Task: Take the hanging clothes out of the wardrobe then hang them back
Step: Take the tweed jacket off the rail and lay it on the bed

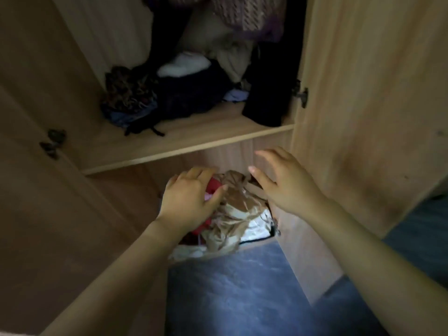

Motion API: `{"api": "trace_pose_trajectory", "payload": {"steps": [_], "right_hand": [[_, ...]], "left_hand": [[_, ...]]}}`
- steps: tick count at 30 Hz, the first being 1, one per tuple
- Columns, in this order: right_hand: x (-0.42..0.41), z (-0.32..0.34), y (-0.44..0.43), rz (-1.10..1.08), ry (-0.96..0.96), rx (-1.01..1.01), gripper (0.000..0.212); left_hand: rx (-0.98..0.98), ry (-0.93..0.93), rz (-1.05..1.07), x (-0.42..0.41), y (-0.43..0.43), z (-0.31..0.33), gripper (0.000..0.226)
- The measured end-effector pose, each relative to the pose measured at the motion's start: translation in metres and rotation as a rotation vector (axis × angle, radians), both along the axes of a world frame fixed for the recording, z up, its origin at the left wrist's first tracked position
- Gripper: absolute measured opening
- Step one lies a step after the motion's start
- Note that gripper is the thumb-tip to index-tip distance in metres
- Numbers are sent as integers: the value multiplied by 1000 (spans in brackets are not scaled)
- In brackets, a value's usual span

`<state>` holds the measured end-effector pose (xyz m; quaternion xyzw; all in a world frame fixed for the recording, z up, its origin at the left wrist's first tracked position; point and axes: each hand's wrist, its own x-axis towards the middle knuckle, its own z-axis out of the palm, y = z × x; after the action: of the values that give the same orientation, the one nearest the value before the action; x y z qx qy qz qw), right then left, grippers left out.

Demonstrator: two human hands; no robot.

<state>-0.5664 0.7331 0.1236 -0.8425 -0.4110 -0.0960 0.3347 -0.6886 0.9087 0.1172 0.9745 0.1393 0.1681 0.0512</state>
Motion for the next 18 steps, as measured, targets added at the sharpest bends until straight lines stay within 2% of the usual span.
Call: {"api": "trace_pose_trajectory", "payload": {"steps": [7,12,18], "right_hand": [[95,112,110,74,-321,80,54],[185,211,185,133,-511,155,50],[287,348,275,115,-667,103,43]], "left_hand": [[-8,-230,-1,88,107,100,74],[-9,-406,-13,179,176,180,63],[44,-542,-5,301,251,298,47]]}}
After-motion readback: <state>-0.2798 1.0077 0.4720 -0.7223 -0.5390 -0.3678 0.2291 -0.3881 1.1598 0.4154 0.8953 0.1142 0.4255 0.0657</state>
